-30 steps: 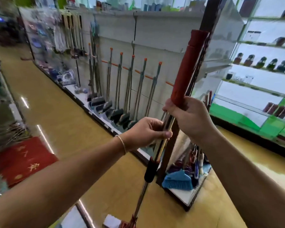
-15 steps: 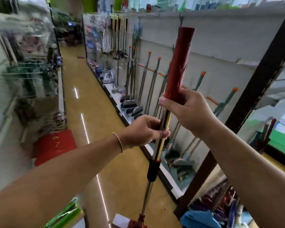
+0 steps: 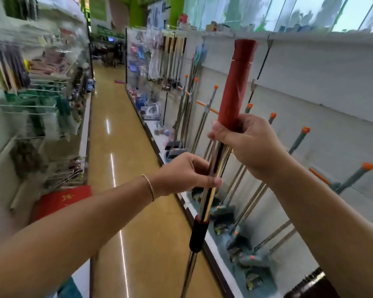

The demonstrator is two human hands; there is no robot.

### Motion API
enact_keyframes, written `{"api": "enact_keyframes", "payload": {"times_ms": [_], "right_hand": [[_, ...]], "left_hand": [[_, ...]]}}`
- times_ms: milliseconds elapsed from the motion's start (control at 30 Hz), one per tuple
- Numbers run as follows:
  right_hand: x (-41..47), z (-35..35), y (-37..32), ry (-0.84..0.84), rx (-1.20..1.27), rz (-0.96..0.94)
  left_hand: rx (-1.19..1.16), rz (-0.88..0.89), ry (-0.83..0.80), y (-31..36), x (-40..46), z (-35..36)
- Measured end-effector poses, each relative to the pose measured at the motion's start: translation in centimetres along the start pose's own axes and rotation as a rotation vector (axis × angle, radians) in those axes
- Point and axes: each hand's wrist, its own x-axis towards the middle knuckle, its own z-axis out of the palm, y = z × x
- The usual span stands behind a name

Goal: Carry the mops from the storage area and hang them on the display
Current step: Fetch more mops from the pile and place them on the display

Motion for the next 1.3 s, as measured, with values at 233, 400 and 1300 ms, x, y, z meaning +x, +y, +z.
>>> {"api": "enact_keyframes", "payload": {"times_ms": [233, 400, 1300], "right_hand": [[8.3, 5.3, 1.0, -0.095, 0.052, -0.055], [12.7, 9.3, 1.0, -0.173, 0.105, -0.118], [33.9, 23.9, -3.4, -0.889, 0.58, -0.648]], "left_hand": [[-0.051, 0.008, 0.132, -1.4, 2.6, -8.1], [-0.031, -0.032, 0.289, -2.3, 2.2, -12.7], [0.158, -0.219, 1.254, 0.3, 3.1, -26.0]]}}
